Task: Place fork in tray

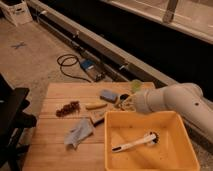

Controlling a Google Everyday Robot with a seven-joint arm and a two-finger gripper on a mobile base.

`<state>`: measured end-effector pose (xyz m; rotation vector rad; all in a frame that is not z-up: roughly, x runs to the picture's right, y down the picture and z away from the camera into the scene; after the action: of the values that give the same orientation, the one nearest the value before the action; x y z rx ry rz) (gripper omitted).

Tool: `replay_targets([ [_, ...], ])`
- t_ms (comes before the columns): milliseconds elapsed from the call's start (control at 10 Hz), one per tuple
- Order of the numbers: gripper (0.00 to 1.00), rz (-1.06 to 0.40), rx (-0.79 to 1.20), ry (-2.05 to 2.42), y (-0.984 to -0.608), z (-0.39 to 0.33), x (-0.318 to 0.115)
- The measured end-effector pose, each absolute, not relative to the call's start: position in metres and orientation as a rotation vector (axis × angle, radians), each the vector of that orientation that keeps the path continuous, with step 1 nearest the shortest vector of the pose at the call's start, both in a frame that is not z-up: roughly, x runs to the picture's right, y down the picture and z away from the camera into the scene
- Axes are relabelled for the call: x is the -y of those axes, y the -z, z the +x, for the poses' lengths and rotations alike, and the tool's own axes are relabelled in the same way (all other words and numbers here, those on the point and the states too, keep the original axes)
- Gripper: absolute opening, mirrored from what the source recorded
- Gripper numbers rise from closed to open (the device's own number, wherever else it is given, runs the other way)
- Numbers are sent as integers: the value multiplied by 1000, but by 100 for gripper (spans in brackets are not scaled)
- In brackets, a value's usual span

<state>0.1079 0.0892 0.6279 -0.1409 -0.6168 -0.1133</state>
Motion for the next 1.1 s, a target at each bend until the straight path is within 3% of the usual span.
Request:
replay_targets([
  [400, 1, -200, 619, 86, -621, 118, -135],
  [600, 18, -266, 583, 88, -629, 121, -150],
  [700, 21, -271, 576, 88, -629, 121, -151],
  [1100, 21, -271, 574, 87, -630, 122, -152],
])
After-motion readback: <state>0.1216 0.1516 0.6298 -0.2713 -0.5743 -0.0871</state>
